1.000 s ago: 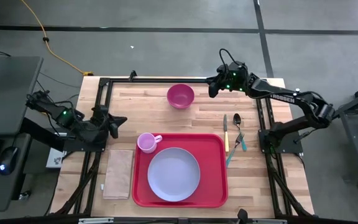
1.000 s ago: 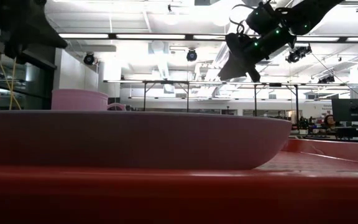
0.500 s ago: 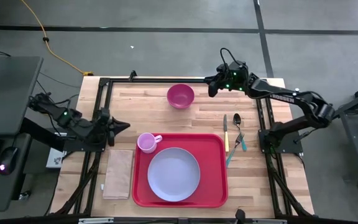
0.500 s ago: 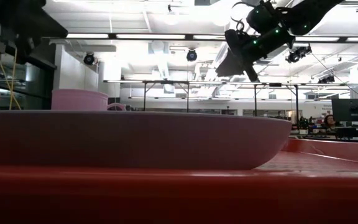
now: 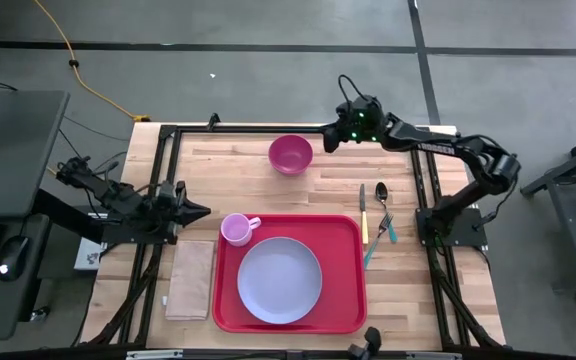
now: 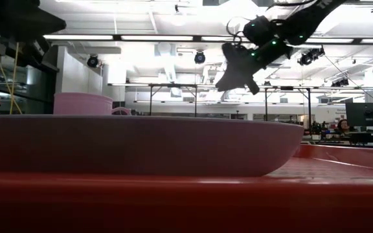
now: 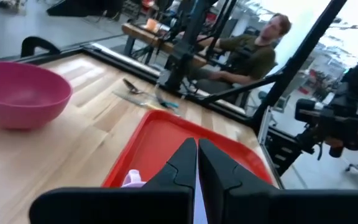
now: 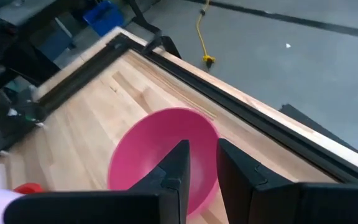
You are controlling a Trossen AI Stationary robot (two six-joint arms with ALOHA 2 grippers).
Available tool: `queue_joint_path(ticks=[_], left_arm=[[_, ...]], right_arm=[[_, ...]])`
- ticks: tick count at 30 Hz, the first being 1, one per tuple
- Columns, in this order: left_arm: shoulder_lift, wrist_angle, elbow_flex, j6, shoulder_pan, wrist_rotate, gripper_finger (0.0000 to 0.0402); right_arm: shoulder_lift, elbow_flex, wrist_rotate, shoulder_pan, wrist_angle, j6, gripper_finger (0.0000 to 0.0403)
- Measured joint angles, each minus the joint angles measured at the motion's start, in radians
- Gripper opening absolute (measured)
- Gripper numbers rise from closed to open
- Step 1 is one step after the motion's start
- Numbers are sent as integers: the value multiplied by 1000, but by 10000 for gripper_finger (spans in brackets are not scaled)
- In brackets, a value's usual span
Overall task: Set up tray
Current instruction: Put the pink bowl on the purple plate
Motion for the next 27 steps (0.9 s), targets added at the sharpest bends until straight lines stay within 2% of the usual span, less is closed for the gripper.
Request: queue_joint_path(ticks=[10, 15, 21, 27], left_arm=[[-81, -52, -37, 1, 0, 6, 44], [-81, -72, -37, -2, 0, 29, 44], [-81, -118, -37, -7, 0, 54, 44], [-81, -160, -37, -11, 0, 53, 44]], right_arm=[[192, 321, 73, 0, -400, -65, 57], [275, 446, 71, 0, -498, -43, 57], [321, 507, 50, 0, -525, -18, 64], [322, 507, 49, 7, -541, -19, 102]])
